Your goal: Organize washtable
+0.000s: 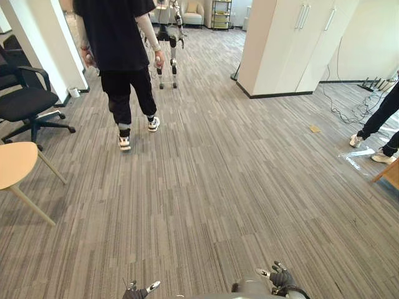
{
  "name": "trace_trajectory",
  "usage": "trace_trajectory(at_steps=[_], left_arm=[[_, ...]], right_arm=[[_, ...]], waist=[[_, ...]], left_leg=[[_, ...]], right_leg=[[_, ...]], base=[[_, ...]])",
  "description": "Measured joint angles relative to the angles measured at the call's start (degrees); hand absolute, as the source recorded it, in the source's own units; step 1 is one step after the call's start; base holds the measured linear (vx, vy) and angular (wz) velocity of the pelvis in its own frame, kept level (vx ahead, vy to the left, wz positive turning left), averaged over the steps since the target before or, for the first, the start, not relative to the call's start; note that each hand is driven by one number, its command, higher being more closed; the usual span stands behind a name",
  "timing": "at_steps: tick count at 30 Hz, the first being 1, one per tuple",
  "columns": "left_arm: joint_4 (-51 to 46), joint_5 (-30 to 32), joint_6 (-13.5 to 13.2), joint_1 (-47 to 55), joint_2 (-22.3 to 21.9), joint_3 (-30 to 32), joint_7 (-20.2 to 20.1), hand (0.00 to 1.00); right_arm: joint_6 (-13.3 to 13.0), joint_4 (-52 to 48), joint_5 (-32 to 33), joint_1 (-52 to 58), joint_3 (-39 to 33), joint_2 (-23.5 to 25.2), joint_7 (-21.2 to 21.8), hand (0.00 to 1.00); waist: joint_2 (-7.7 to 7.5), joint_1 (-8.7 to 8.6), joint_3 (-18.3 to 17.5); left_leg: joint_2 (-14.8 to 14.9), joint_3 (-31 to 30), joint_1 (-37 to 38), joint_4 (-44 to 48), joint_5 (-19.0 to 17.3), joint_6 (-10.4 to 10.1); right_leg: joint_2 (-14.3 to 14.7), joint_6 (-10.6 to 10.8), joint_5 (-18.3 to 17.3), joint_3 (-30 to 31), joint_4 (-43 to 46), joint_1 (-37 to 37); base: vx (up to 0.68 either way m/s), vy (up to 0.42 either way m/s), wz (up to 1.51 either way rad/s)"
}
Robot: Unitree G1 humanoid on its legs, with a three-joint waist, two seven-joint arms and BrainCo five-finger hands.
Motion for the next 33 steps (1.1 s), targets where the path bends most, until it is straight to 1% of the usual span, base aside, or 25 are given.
trace_trajectory(at_steps=[2, 3, 4, 5, 6, 7, 8, 9, 10, 11, 12, 13, 14, 15, 16, 17, 18, 19, 22, 26, 28, 30, 31, 32, 33], left_arm=[[0.1, 0.1, 0.0, 0.1, -0.4, 0.2, 0.0, 0.0], [0.1, 0.1, 0.0, 0.1, -0.7, 0.2, 0.0, 0.0], [0.0, 0.1, 0.0, 0.2, -0.7, 0.2, 0.0, 0.0], [-0.3, -0.1, -0.1, -0.1, -0.7, 0.4, 0.0, 0.0], [-0.4, -0.2, 0.0, -0.1, -1.0, 0.8, 0.0, 0.0], [-0.4, -0.2, 0.0, -0.1, -1.3, 1.4, 0.0, 0.0], [-0.3, -0.2, 0.0, 0.3, -1.8, 1.7, 0.1, 0.0], [-0.4, -0.2, 0.0, 0.5, -2.0, 1.5, 0.1, 0.0], [-0.4, -0.2, 0.0, 0.6, -2.1, 1.4, 0.1, 0.0], [-0.7, -0.3, -0.1, 0.9, -2.1, 1.3, 0.1, 0.0], [-1.0, -0.4, -0.2, 1.3, -2.1, 1.3, 0.1, 0.0], [-1.3, -0.7, -0.2, 1.4, -2.1, 1.2, 0.1, 0.0], [-1.3, -0.7, -0.1, 1.4, -2.0, 0.4, 0.2, 0.0], [-1.2, -0.7, -0.1, 1.5, -2.0, -0.5, 0.2, 0.0], [-0.5, -0.8, -0.2, 1.3, -0.5, -0.7, 0.2, 0.0], [-0.5, -0.8, -0.3, 1.3, 0.6, -0.9, 0.1, 0.0], [-0.5, -0.7, -0.4, 1.3, 1.3, -1.5, 0.1, 0.0], [0.3, -0.7, -0.4, 1.1, 2.7, -3.3, 0.1, 0.0], [1.5, -0.7, -0.5, 1.0, 3.6, -5.0, 0.1, 0.0], [2.6, -0.6, -0.6, 0.9, 3.6, -5.0, 0.2, 0.0], [3.5, -0.6, -0.6, 1.0, 3.6, -5.0, 0.2, 0.0], [4.6, -0.6, -0.7, 0.9, 3.3, -5.0, 0.2, 0.0], [4.6, -0.6, -0.7, 0.9, 3.2, -5.0, 0.2, 0.0], [7.2, -0.6, -0.6, 2.3, 5.0, -7.6, 0.2, 0.0], [7.2, -0.6, -0.6, 2.3, 5.0, -7.6, 0.2, 0.0]], right_arm=[[0.1, 0.9, 0.1, 0.2, 1.1, -0.4, -0.2, 0.0], [0.2, 1.6, 0.0, -0.1, 2.9, -1.1, -0.1, 0.0], [0.3, 2.2, -0.1, -0.2, 3.9, -1.1, -0.1, 0.0], [0.7, 2.9, -0.7, -0.6, 5.5, -2.2, 0.0, 0.0], [1.0, 2.7, -0.8, -0.7, 7.1, -2.4, 0.0, 0.0], [1.2, 2.6, -0.8, -0.8, 7.5, -2.5, 0.0, 0.0], [1.7, 2.7, -0.9, -0.9, 8.0, -3.0, -0.2, 0.0], [2.0, 2.9, -1.0, -0.8, 7.8, -3.3, -0.2, 0.0], [2.2, 2.9, -1.1, -0.9, 7.7, -3.3, -0.2, 0.0], [2.3, 2.9, -1.1, -0.9, 7.6, -3.0, -0.2, 0.0], [2.3, 2.8, -1.1, -0.9, 7.5, -2.8, -0.2, 0.0], [2.3, 2.7, -1.1, -0.9, 6.8, -2.6, -0.2, 0.0], [2.3, 2.7, -1.1, -0.5, 6.3, -2.7, -0.2, 0.0], [2.2, 2.6, -1.1, -0.4, 6.3, -3.1, -0.1, 0.0], [2.4, 3.2, -1.1, -0.6, 6.3, -2.2, -0.5, 0.0], [2.3, 3.3, -1.1, -0.1, 6.2, -1.2, -0.4, 0.0], [2.2, 3.3, -1.1, 0.1, 6.0, -0.6, -0.4, 0.0], [2.2, 3.9, -1.2, 0.2, 5.8, 0.2, -0.3, 0.0], [1.9, 5.1, -1.3, 0.2, 5.8, 0.4, -0.1, 0.0], [1.7, 5.6, -1.3, 0.2, 5.0, 0.5, -0.1, 0.0], [1.6, 5.8, -1.3, 0.2, 4.7, 0.3, -0.1, 0.0], [1.3, 6.2, -1.3, 0.1, 4.7, -0.3, -0.1, 0.0], [1.3, 6.3, -1.3, 0.0, 4.7, -0.4, -0.1, 0.0], [1.3, 11.7, -2.8, -3.9, 5.3, -2.4, -0.1, 0.0], [1.3, 11.7, -2.8, -3.9, 5.3, -2.4, -0.1, 0.0]], waist=[[0.31, -0.15, -1.6], [0.8, -0.11, -2.1], [0.75, 0.09, -2.3], [0.96, 0.17, -2.4], [0.99, 0.24, -2.5], [1.35, 0.42, -2.2], [1.46, 1.49, -1.9], [2.01, 1.67, -2.0], [2.14, 1.62, -2.0], [1.99, 1.68, -1.9], [1.74, 1.7, -1.9], [1.59, 1.66, -1.9], [2.02, 1.58, -2.2], [2.72, 1.58, -2.4], [0.68, 1.63, -2.6], [-0.94, 1.64, -2.9], [-1.28, 1.5, -3.1], [-2.48, 1.51, -3.9], [-2.9, 1.56, -4.6], [-2.85, 1.58, -4.5], [-2.53, 1.55, -4.6], [-1.69, 1.52, -4.5], [-1.52, 1.51, -4.4], [-3.02, -0.02, -2.6], [-3.02, -0.02, -2.6]], left_leg=[[0.4, -3.0, 1.0, -0.5, -1.0, -1.3], [1.3, -4.8, 2.1, 0.6, -1.1, -2.8], [1.7, -6.2, 1.1, 3.3, -0.8, -3.1], [2.5, -8.3, -3.3, 13.2, 0.6, -5.2], [3.7, -9.2, -8.8, 25.5, 5.8, -5.1], [4.7, -9.1, -11.6, 31.1, 10.2, -5.0], [6.4, -8.4, -14.8, 38.5, 12.6, -4.9], [8.4, -7.9, -16.5, 40.1, 10.1, -4.4], [9.3, -7.8, -17.1, 39.1, 9.1, -4.7], [10.4, -7.4, -18.1, 34.7, 7.8, -5.5], [10.7, -7.3, -18.2, 29.6, 7.7, -5.6], [11.0, -7.3, -17.9, 20.2, 7.5, -6.6], [11.2, -7.3, -16.8, 10.7, 9.6, -8.4], [11.6, -7.8, -16.2, 4.5, 13.4, -8.8], [8.9, -7.5, -14.7, 1.3, 13.8, -7.9], [7.5, -7.3, -13.7, -0.7, 14.6, -7.3], [6.7, -7.2, -13.6, -1.8, 14.9, -6.9], [5.1, -7.3, -12.8, -3.5, 15.2, -6.4], [3.7, -7.3, -9.8, -9.3, 17.4, -5.5], [2.8, -7.2, -6.9, -15.2, 20.4, -5.2], [2.5, -7.2, -5.4, -18.2, 22.2, -5.3], [2.4, -7.2, -3.3, -23.4, 25.3, -5.5], [2.3, -7.3, -3.0, -24.5, 25.8, -5.4], [-0.6, -10.6, -3.5, -24.7, 25.5, -5.5], [-0.6, -10.6, -3.5, -24.7, 25.5, -5.5]], right_leg=[[1.2, -1.1, 7.4, 0.4, -2.6, 1.0], [1.8, -1.2, 9.2, -0.1, -3.2, 2.1], [1.9, -0.1, 9.6, -0.7, -3.3, 2.9], [2.0, -0.5, 8.2, -1.9, -3.6, 4.7], [2.1, -0.7, 7.1, -2.5, -4.8, 6.9], [2.2, -0.9, 6.7, -2.4, -5.8, 8.6], [2.2, -1.1, 6.5, -1.7, -7.9, 11.7], [2.0, -1.3, 6.4, -1.4, -9.5, 14.2], [1.8, -1.3, 6.4, -1.3, -10.5, 15.5], [0.9, -1.2, 6.4, -1.1, -12.1, 17.5], [-0.1, -0.9, 6.2, -1.1, -13.1, 18.5], [-1.3, 0.5, 5.8, -1.0, -13.7, 19.4], [-1.4, 1.5, 5.4, -1.3, -14.0, 19.6], [-1.0, 2.3, 4.9, -1.3, -14.1, 19.7], [-2.9, 3.2, 4.5, -1.0, -14.4, 20.1], [-4.2, 3.2, 4.5, -1.0, -14.6, 20.1], [-4.9, 3.0, 4.6, -1.1, -15.1, 20.1], [-5.8, 3.3, 5.6, -1.1, -16.1, 20.6], [-6.3, 2.7, 8.3, -1.0, -17.7, 21.7], [-6.7, 2.5, 8.9, -1.0, -17.9, 21.8], [-6.7, 2.5, 8.9, -0.9, -18.2, 22.0], [-6.5, 2.6, 8.8, -1.0, -18.6, 21.9], [-6.5, 2.6, 8.5, -1.0, -18.8, 21.9], [-6.6, 4.8, 4.2, 5.3, -22.3, 23.6], [-6.6, 4.8, 4.2, 5.3, -22.3, 23.6]], base=[[0.46, -0.067, 0.74], [0.5, -0.092, 0.84], [0.52, -0.115, 0.72], [0.46, -0.139, 0.5], [0.44, -0.136, 0.32], [0.4, -0.065, -0.06], [0.39, 0.007, -0.26], [0.44, 0.032, -0.24], [0.41, 0.059, -0.12], [0.32, 0.074, -0.05], [0.29, 0.126, -0.05], [0.25, 0.177, -0.01], [0.23, 0.2, 0.02], [0.22, 0.208, 0.1], [0.21, 0.195, 0.13], [0.21, 0.166, 0.18], [0.22, 0.183, 0.2], [0.17, 0.146, 0.18], [0.12, 0.125, 0.11], [0.02, 0.031, 0.02], [-0.05, -0.023, -0.02], [-0.08, -0.041, -0.03], [-0.06, -0.027, -0.02], [0.0, 0.0, 0.0], [0.0, 0.0, 0.0]])
